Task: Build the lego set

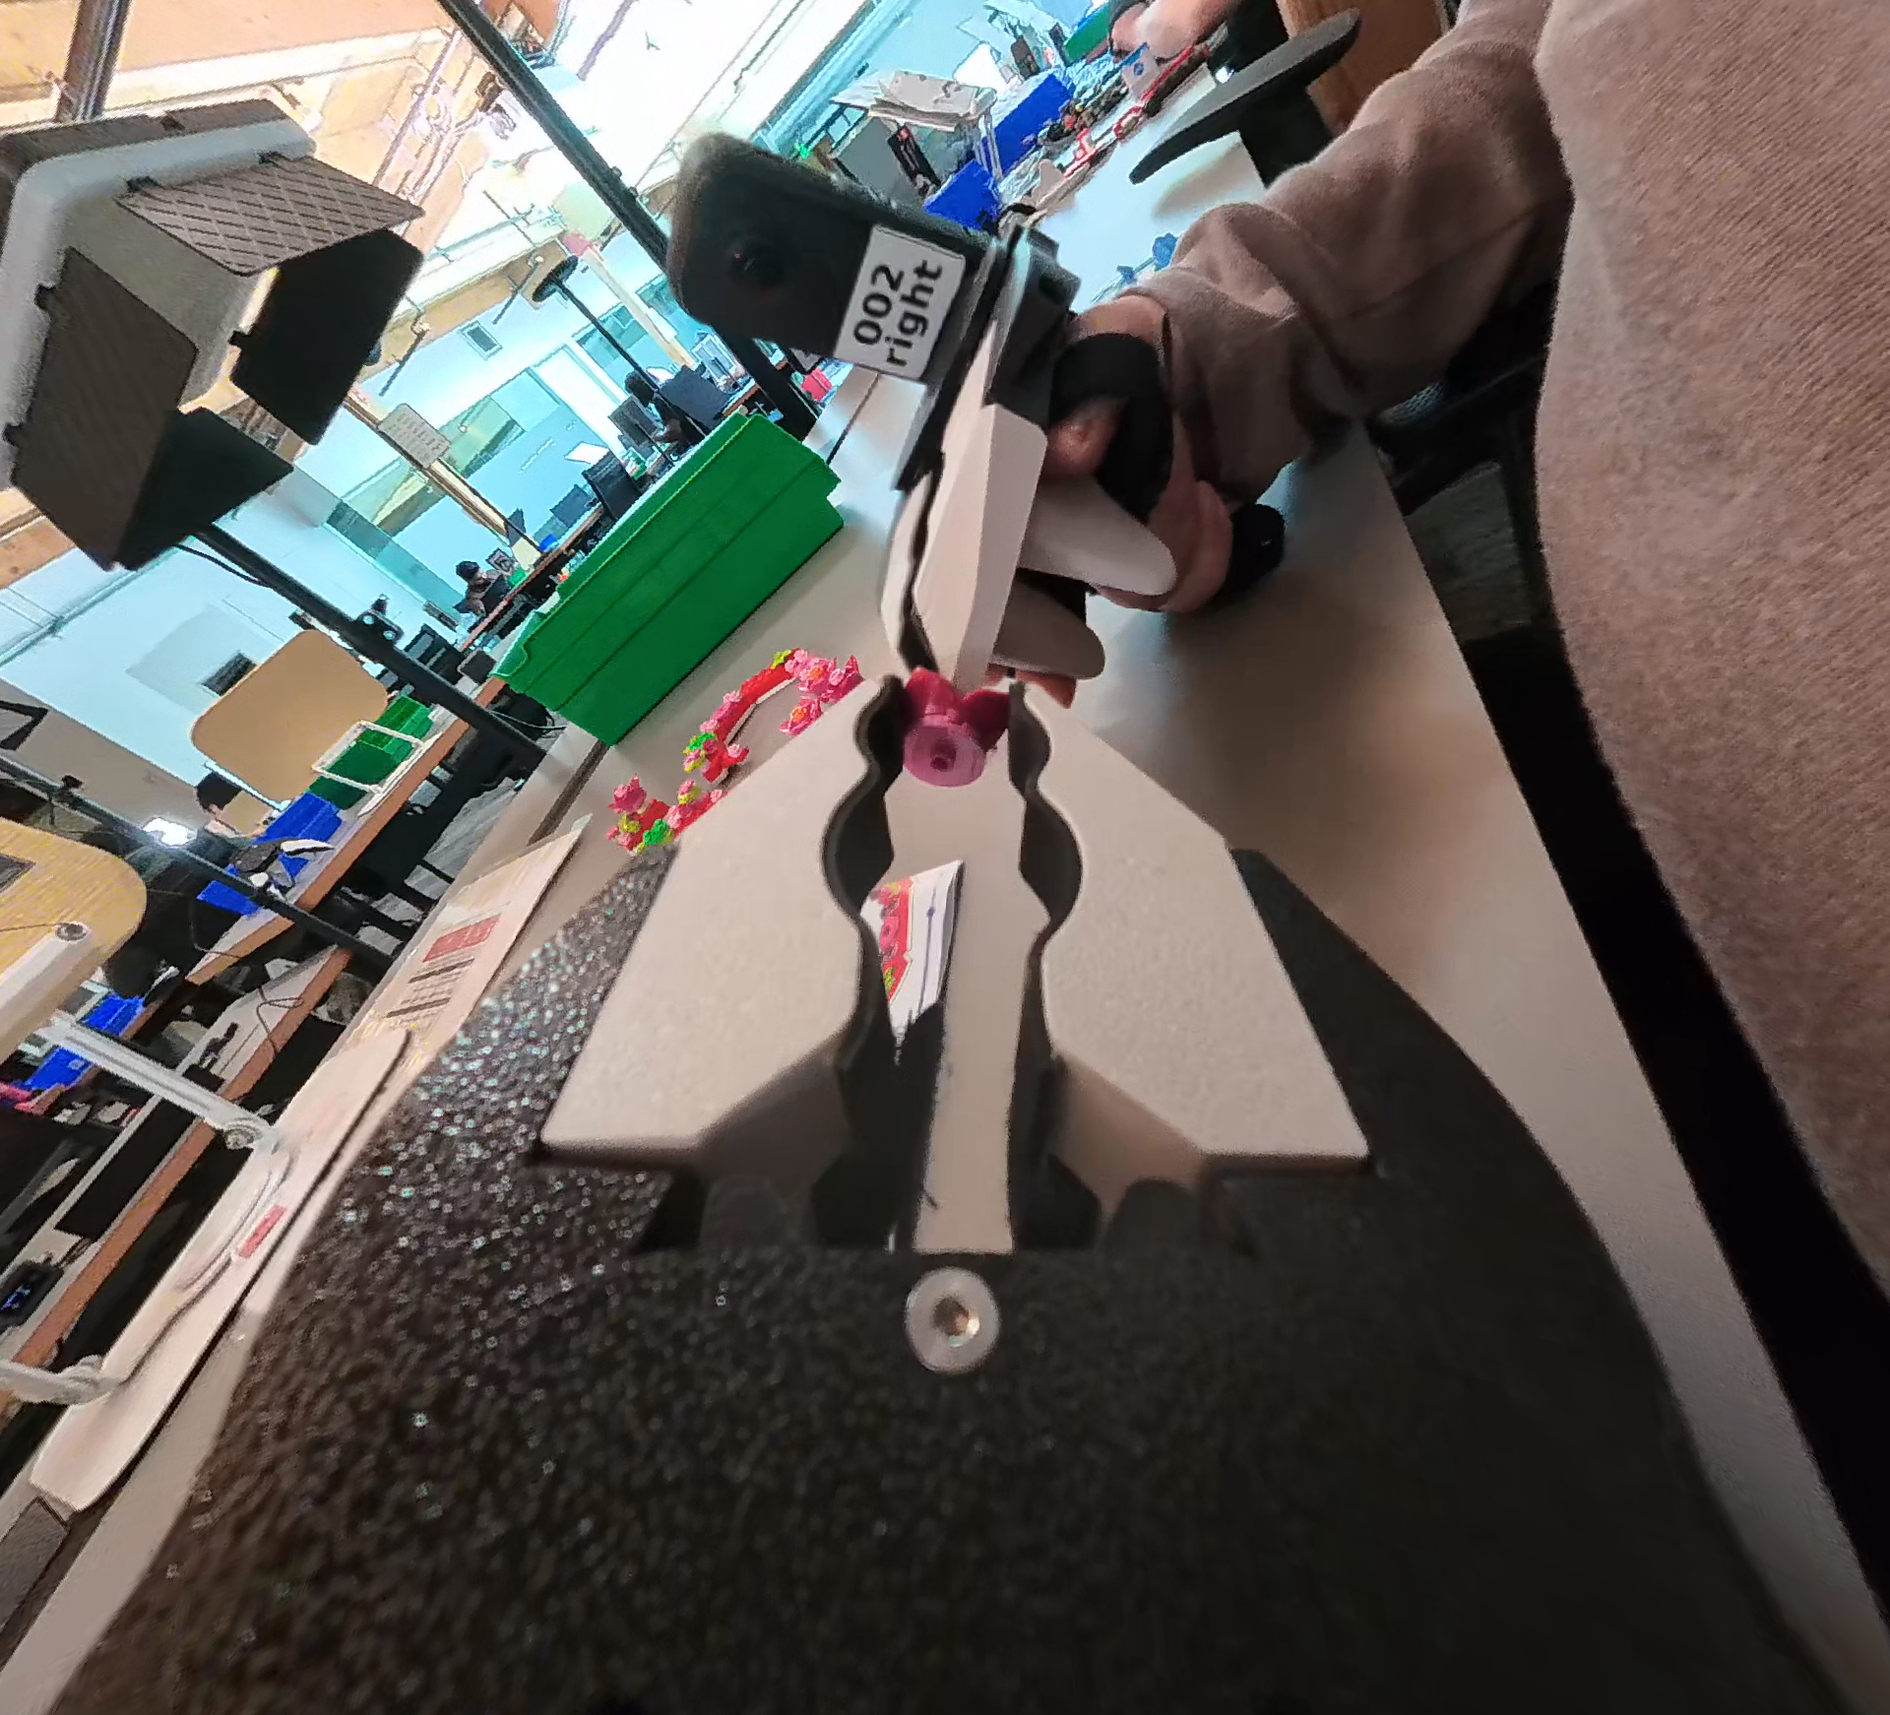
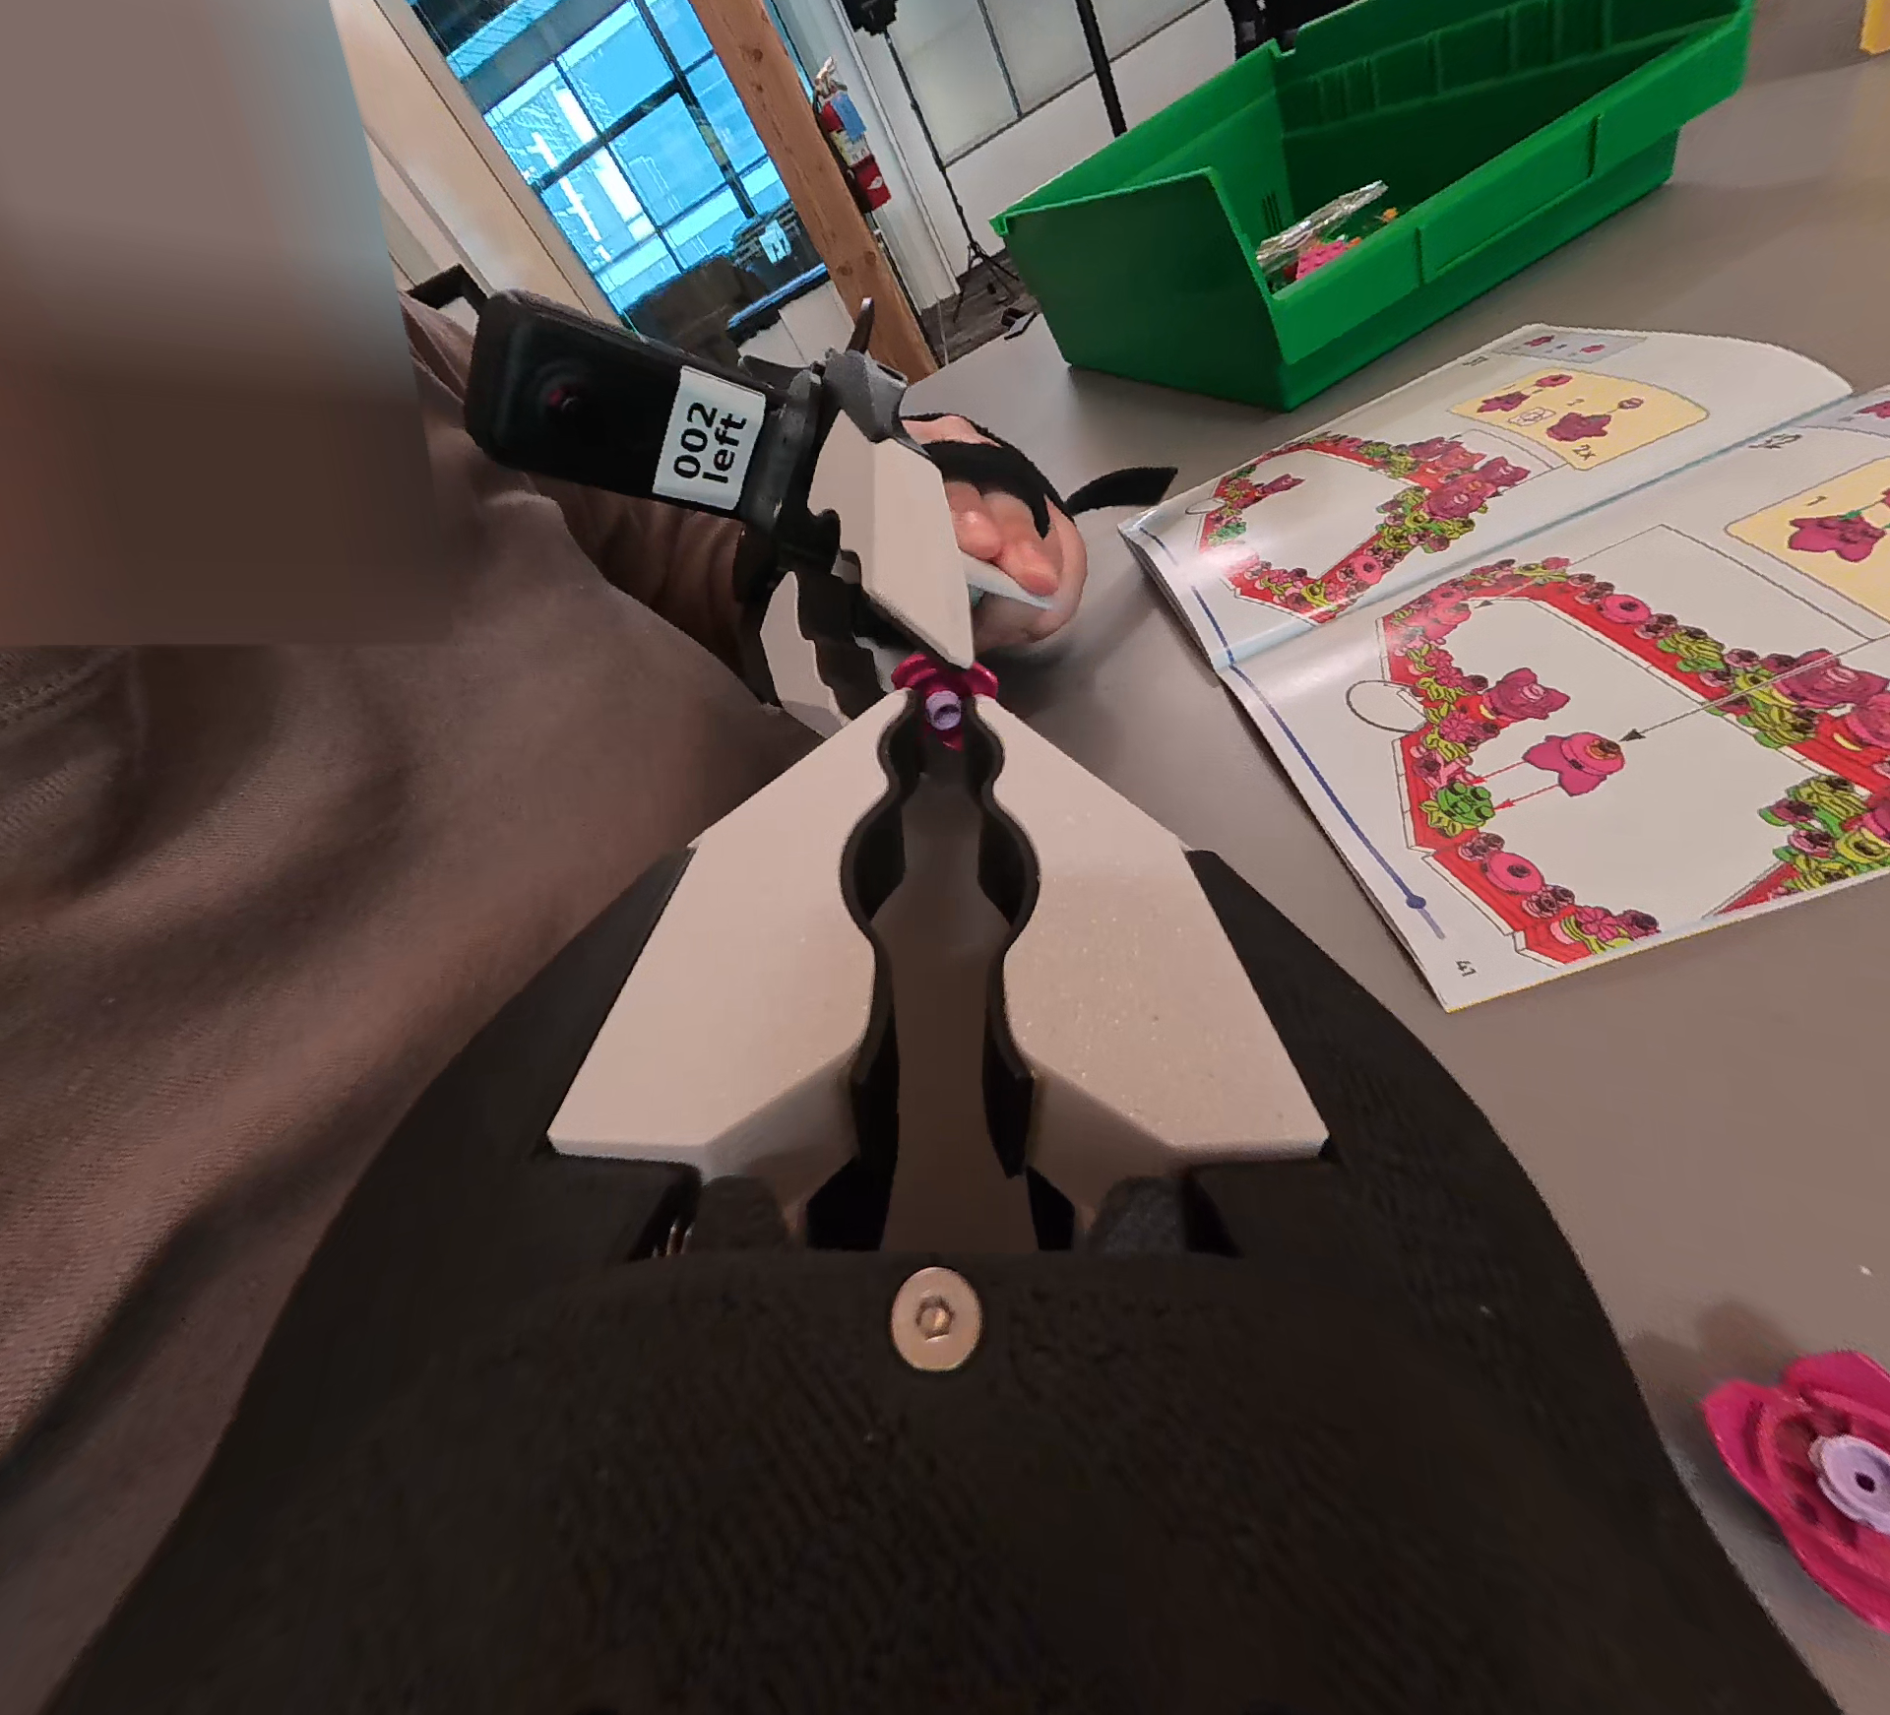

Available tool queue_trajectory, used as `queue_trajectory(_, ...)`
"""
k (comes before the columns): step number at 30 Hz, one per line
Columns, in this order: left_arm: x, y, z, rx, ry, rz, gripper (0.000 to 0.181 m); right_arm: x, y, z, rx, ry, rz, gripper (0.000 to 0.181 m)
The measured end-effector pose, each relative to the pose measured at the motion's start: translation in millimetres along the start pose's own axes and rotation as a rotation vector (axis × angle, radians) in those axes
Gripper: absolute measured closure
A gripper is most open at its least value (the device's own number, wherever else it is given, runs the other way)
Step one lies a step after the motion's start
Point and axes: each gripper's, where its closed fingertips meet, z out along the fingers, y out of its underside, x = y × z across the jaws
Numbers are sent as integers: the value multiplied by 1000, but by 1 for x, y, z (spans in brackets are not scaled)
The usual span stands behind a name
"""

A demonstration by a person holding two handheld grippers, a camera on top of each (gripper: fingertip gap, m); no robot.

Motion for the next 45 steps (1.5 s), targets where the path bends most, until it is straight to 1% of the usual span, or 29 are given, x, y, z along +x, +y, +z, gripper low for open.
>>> queue_trajectory(5, 4, 0, -1, -8, 26, 21, 164, -2, 4, 0, -38, 10, -23, 178)
queue_trajectory(7, -6, 3, -6, -24, -13, 41, 164, 0, -2, -6, -12, 22, -33, 178)
queue_trajectory(9, -16, 4, -12, -7, -28, -34, 164, 7, -9, -18, 23, 46, -24, 178)
queue_trajectory(11, -16, 5, -11, -7, -25, -40, 164, 8, -5, -19, -5, 58, -52, 178)
queue_trajectory(13, -9, 9, -5, -29, -15, -33, 164, 12, 4, -18, -79, 94, -108, 177)
queue_trajectory(16, -10, 11, -2, -50, -34, -39, 163, 42, 19, -37, -300, 318, -302, 177)
queue_trajectory(17, -12, 12, -1, -58, -41, -60, 163, 47, 23, -44, -368, 364, -334, 177)
queue_trajectory(20, -16, 23, 4, -123, -50, -129, 163, 64, 33, -63, -487, 476, -366, 176)
queue_trajectory(23, -13, 29, 9, -177, -23, -206, 163, 72, 48, -67, -557, 489, -318, 176)
queue_trajectory(25, -10, 32, 12, -206, 1, -252, 163, 76, 53, -67, -570, 494, -294, 166)
queue_trajectory(28, -9, 35, 15, -226, 10, -285, 163, 75, 54, -67, -569, 485, -273, 154)
queue_trajectory(30, -8, 37, 17, -234, 13, -292, 163, 73, 50, -65, -537, 479, -283, 145)
queue_trajectory(34, -10, 41, 19, -253, -18, -292, 163, 69, 34, -62, -451, 477, -324, 146)
queue_trajectory(35, -11, 40, 20, -252, -32, -286, 163, 63, 27, -56, -398, 456, -322, 146)
queue_trajectory(37, -12, 37, 21, -248, -48, -251, 163, 41, 7, -36, -222, 337, -219, 147)
queue_trajectory(38, -12, 35, 22, -244, -60, -222, 163, 31, 0, -27, -161, 276, -153, 146)
queue_trajectory(39, -11, 33, 23, -238, -68, -190, 163, 25, -2, -21, -139, 242, -107, 144)
queue_trajectory(41, -11, 27, 23, -216, -87, -126, 163, 22, 1, -11, -141, 216, -55, 141)
queue_trajectory(43, -12, 24, 22, -208, -111, -75, 163, 19, 1, -7, -124, 184, 12, 145)
queue_trajectory(45, -12, 19, 20, -181, -117, -65, 163, 16, -1, -6, -96, 148, 64, 149)
